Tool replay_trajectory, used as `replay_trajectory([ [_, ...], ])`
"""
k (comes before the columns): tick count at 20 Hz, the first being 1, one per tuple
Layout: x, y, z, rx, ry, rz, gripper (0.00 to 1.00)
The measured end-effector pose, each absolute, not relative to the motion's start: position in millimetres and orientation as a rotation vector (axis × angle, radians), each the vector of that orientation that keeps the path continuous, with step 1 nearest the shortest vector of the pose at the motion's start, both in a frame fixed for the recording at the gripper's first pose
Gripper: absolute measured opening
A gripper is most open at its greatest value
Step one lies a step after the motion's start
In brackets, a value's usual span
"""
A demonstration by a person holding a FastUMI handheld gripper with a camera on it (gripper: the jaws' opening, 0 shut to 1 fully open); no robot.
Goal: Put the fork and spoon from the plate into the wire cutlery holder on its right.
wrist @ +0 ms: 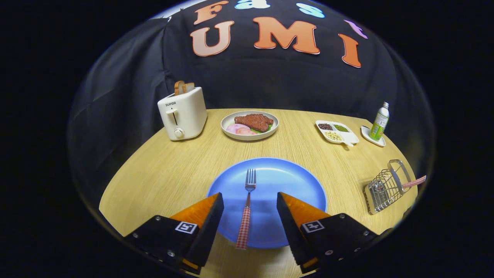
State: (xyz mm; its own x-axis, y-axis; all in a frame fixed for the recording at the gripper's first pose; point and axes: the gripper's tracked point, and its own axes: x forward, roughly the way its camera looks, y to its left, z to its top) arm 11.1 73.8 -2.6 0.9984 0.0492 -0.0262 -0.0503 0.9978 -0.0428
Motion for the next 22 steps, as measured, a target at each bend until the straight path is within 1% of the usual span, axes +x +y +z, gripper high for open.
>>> replay_trajectory([
  [4, 17.2, 80.2, -22.1, -0.059, 0.075, 0.059, 0.58],
  [6, 20.8, 86.7, -26.4, -0.080, 0.097, 0.059, 0.48],
  [8, 21.1, 86.6, -30.7, -0.088, 0.108, 0.058, 0.42],
  [10, 22.8, 88.4, -36.6, -0.081, 0.128, 0.063, 0.38],
  [13, 22.7, 85.6, -40.7, -0.072, 0.143, 0.050, 0.28],
  [16, 21.7, 83.5, -41.2, -0.060, 0.154, 0.041, 0.14],
  [19, 18.6, 80.9, -38.9, -0.047, 0.160, 0.041, 0.09],
  [22, 12.2, 76.0, -24.8, -0.049, 0.146, 0.052, 0.09],
])
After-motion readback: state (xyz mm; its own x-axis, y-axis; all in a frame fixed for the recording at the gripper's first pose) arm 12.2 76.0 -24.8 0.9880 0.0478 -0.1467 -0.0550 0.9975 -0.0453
